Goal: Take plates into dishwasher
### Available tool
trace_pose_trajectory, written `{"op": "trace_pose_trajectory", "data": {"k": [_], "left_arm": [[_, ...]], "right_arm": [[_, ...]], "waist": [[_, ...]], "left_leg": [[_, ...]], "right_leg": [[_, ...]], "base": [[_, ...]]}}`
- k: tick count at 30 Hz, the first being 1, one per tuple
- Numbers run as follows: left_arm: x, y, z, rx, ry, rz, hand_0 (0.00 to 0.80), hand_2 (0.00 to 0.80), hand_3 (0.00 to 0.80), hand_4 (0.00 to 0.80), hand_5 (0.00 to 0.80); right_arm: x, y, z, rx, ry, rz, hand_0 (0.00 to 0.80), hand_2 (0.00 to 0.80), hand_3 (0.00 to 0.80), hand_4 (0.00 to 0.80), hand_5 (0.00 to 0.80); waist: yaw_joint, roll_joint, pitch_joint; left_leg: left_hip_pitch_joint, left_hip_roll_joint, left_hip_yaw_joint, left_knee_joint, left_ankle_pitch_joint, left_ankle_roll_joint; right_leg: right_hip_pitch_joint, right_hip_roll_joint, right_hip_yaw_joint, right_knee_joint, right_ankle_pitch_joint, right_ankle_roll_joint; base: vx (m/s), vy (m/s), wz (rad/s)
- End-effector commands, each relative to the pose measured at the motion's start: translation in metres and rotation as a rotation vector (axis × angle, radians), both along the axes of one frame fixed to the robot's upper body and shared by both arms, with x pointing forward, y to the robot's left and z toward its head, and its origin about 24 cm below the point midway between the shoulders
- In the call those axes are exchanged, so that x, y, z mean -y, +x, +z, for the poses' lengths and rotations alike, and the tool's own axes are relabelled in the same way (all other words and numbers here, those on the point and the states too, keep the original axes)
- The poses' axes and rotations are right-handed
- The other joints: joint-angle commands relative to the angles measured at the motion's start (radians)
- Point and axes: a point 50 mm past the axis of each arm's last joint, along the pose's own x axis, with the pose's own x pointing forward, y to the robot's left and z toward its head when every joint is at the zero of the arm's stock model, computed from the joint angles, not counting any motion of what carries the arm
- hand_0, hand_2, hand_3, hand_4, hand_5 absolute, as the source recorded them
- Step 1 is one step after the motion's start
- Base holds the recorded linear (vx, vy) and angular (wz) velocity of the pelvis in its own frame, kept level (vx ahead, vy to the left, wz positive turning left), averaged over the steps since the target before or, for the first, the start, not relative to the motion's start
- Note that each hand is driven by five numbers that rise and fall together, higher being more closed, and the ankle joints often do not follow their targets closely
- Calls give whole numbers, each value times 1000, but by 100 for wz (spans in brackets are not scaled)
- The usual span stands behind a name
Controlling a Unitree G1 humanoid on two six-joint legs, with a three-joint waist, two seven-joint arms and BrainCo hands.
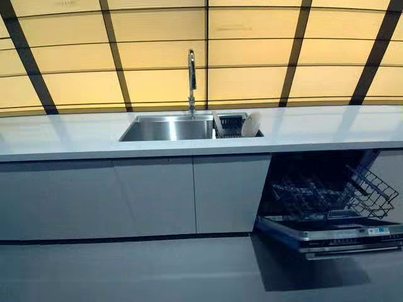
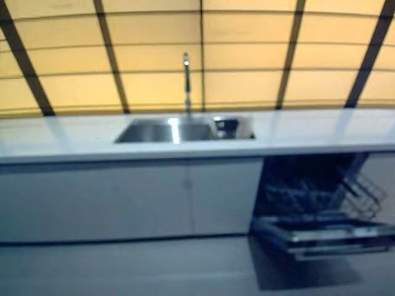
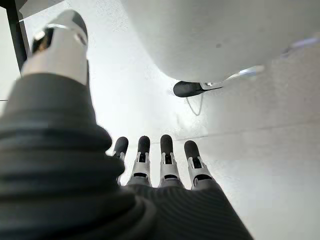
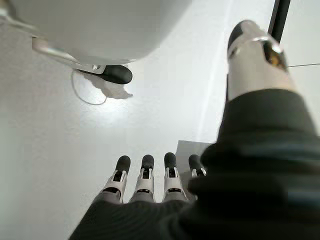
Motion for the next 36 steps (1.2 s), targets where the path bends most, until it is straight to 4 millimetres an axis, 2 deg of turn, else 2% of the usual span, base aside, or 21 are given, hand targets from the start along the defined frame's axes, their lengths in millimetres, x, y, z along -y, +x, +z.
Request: {"op": "trace_pose_trajectory", "data": {"k": [1,4,12,33,36], "left_arm": [[15,19,0,51,15,-13,0,0,0,0,0],[14,24,2,109,21,29,0,0,0,0,0],[25,19,0,60,-53,-13,0,0,0,0,0],[22,20,0,56,-54,-27,0,0,0,0,0],[22,22,1,60,-52,-37,0,0,0,0,0]], "right_arm": [[-7,16,1,-2,64,10,0,0,0,0,0],[-9,17,0,-6,90,40,0,0,0,0,0],[-16,23,1,8,132,89,0,0,0,0,0],[-21,23,0,-14,172,108,0,0,0,0,0],[-24,27,1,-3,207,160,0,0,0,0,0]], "waist": [[-5,-27,22],[-3,-29,20],[7,-37,28],[11,-39,44],[15,-42,47]], "left_leg": [[-20,-83,6,2,-1,72],[-22,-82,6,2,-1,71],[-31,-83,2,2,2,74],[-23,-85,-5,2,-1,78],[-25,-84,-9,2,2,78]], "right_leg": [[12,-10,7,17,1,51],[11,-8,7,15,0,51],[3,-3,6,14,1,49],[14,-4,-2,14,-5,45],[15,1,-3,15,-7,41]], "base": [[0,0,0],[0,0,0],[0,0,0],[0,0,0],[-8,-11,0]]}}
